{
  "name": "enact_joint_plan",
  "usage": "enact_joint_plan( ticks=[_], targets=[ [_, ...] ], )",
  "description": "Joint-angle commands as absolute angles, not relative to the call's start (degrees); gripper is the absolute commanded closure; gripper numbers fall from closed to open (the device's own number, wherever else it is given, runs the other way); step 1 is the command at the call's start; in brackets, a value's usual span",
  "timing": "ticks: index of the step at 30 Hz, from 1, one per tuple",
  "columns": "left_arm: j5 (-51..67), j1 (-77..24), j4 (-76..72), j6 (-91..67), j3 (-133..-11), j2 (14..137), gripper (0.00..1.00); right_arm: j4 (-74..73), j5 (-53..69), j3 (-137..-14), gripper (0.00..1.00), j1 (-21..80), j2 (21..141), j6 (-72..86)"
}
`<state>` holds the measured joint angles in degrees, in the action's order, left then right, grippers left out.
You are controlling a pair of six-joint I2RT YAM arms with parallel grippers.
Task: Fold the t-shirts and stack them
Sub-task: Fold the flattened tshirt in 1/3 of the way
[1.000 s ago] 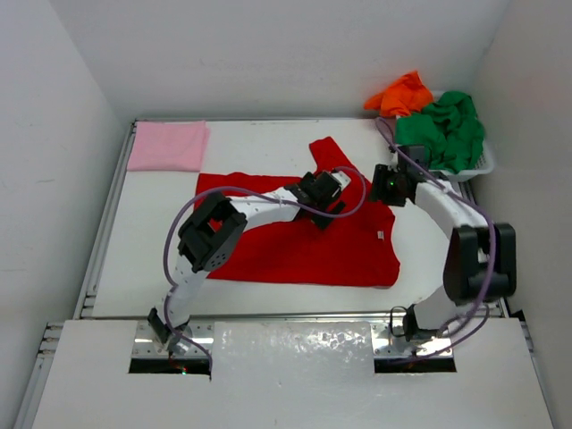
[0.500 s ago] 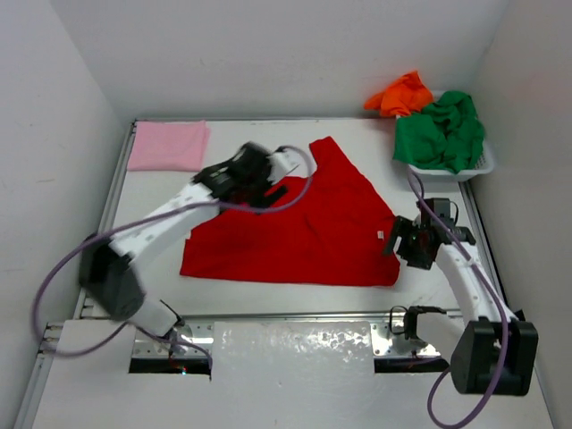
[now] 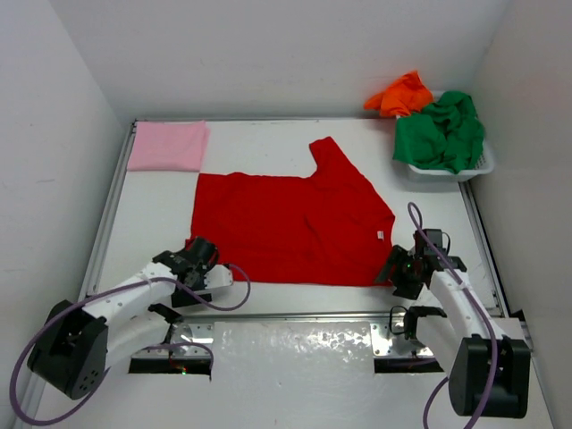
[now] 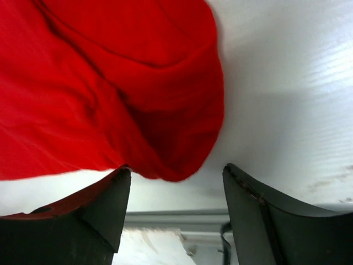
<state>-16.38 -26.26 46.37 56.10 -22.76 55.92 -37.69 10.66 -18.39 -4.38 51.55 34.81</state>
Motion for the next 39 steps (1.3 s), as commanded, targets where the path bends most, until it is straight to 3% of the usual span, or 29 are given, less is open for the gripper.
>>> enact_joint_plan(
  ticks=[1,8,11,13,14,16,17,18,21,29,36,37,39],
  targets=[
    [-23.6,-26.3,30.7,58.8,-19.8,58.3,0.07,-29.2,11.7,-17.1,0.34,-4.7,52.4,38.8],
    [-25.4,-26.3,23.6,54.8,-17.8,61.5,0.1,-23.0,10.2,-14.5,0.38,-4.6,53.1,40.3],
    [-24.3,-26.3,20.8,55.3,-15.7,61.3,0.18,-22.6,10.2,-14.8,0.46,-4.7,54.3,39.7],
    [-23.9,-26.3,18.7,55.2,-15.6,62.4,0.31,-22.7,9.8,-15.4,0.58,-4.6,55.4,39.0],
    [-23.6,-26.2,18.4,55.0,-15.7,62.8,0.46,-22.9,9.3,-15.5,0.72,-4.6,55.5,38.8],
    [-23.1,-26.3,18.3,54.3,-16.3,64.2,0.67,-23.6,8.3,-16.1,0.82,-4.7,55.5,38.2],
    [-23.0,-26.3,18.5,54.1,-16.9,64.5,0.95,-24.9,7.2,-16.3,0.86,-4.7,55.1,38.1],
    [-23.2,-26.3,18.8,53.5,-17.0,64.6,1.0,-25.7,6.8,-16.7,0.93,-4.7,54.8,37.8],
    [-22.7,-26.3,21.4,52.9,-17.1,62.9,1.0,-28.6,5.4,-16.7,1.0,-4.6,52.9,36.9],
    [-20.1,-26.3,40.3,49.8,-19.4,51.6,1.0,-40.9,5.4,-16.7,1.0,-4.7,45.2,37.3],
    [-18.0,-26.3,47.0,50.4,-24.3,50.0,1.0,-49.1,2.9,-19.5,1.0,-4.7,40.0,38.4],
    [-17.1,-26.3,47.5,50.2,-25.2,50.1,1.0,-50.1,2.7,-19.5,0.99,-4.7,39.6,38.4],
    [-16.6,-26.3,48.2,49.7,-25.8,50.6,1.0,-50.0,3.2,-18.9,0.75,-4.7,39.5,38.6]
  ],
)
